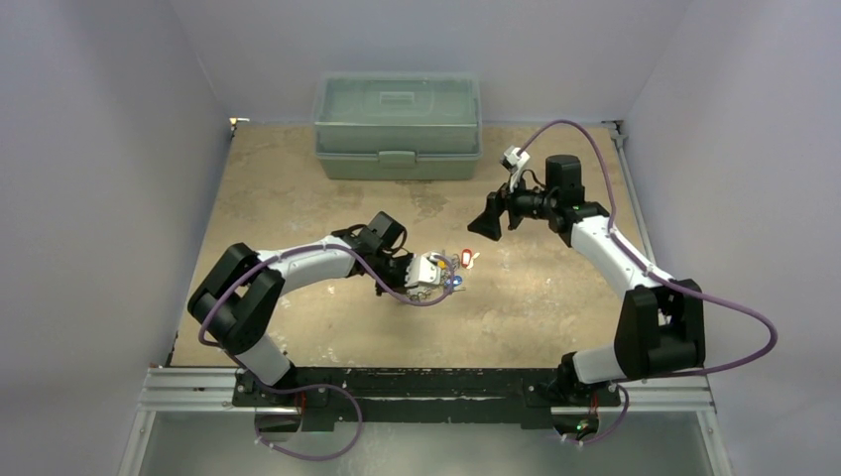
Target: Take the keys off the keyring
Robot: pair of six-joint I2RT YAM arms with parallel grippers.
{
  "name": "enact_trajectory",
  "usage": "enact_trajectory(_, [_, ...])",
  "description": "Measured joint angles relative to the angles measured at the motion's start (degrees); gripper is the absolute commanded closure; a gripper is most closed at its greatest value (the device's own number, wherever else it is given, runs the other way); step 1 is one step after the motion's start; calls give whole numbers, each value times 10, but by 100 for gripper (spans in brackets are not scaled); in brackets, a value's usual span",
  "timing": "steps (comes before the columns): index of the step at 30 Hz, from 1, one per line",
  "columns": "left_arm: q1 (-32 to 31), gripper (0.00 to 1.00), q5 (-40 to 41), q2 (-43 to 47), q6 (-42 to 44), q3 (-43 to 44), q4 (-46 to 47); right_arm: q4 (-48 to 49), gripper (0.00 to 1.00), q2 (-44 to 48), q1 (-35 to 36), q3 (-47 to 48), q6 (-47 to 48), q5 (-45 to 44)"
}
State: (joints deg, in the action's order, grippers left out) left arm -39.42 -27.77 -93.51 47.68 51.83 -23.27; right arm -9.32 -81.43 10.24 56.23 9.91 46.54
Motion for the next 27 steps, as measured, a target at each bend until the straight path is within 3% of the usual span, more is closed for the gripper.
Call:
enact_trajectory(11, [-18,100,40,13,12,13,-23,34,3,-7,14,-5,-14,33])
enact_trajectory(19, [-60,100,114,16,63,120,-128,42,4,-37,14,-4,-22,49])
enact_trajectory(23, [-77,100,155,16,107,185,-190,66,4,-37,14,-5,-37,59])
enact_trajectory(27, [-95,100,198,41,189,185,-208,89,3,-32,14,-9,-46,63])
